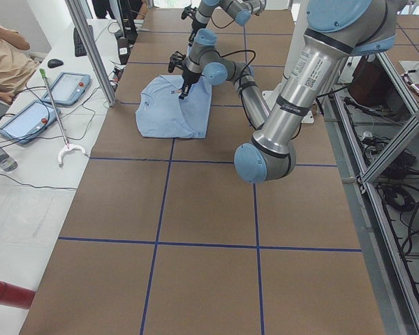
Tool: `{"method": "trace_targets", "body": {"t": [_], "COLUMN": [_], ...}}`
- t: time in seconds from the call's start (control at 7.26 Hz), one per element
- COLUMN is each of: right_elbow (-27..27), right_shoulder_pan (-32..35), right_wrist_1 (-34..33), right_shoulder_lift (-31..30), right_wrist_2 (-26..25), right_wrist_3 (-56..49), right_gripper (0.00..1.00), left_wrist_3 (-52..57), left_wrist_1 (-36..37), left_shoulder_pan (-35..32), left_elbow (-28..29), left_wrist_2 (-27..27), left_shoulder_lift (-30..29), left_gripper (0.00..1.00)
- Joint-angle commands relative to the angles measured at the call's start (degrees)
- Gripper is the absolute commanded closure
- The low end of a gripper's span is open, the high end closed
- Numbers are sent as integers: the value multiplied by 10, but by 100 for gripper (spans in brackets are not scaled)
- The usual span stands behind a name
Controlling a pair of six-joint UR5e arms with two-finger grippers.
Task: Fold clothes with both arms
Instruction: 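Lift the hem with both grippers and fold it toward the collar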
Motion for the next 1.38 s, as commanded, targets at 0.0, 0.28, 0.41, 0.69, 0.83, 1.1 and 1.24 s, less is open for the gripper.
{"method": "trace_targets", "body": {"t": [0.0,0.28,0.41,0.69,0.83,1.1,1.24], "right_elbow": [-173,-239,-257,-333,-352,-368,-370], "right_shoulder_pan": [27,36,39,39,38,34,29], "right_wrist_1": [116,136,152,209,223,227,228], "right_shoulder_lift": [63,101,105,127,130,133,132], "right_wrist_2": [1,1,1,-1,-1,-3,-5], "right_wrist_3": [-17,-25,-27,-28,-29,-29,-29], "right_gripper": [100,100,100,100,100,100,100], "left_wrist_3": [5,31,45,46,51,57,56], "left_wrist_1": [-105,-150,-167,-234,-273,-286,-288], "left_shoulder_pan": [-21,-42,-48,-48,-47,-44,-31], "left_elbow": [141,243,278,375,421,449,448], "left_wrist_2": [3,3,3,5,25,28,28], "left_shoulder_lift": [-42,-91,-103,-126,-132,-140,-138], "left_gripper": [100,100,100,100,100,100,100]}}
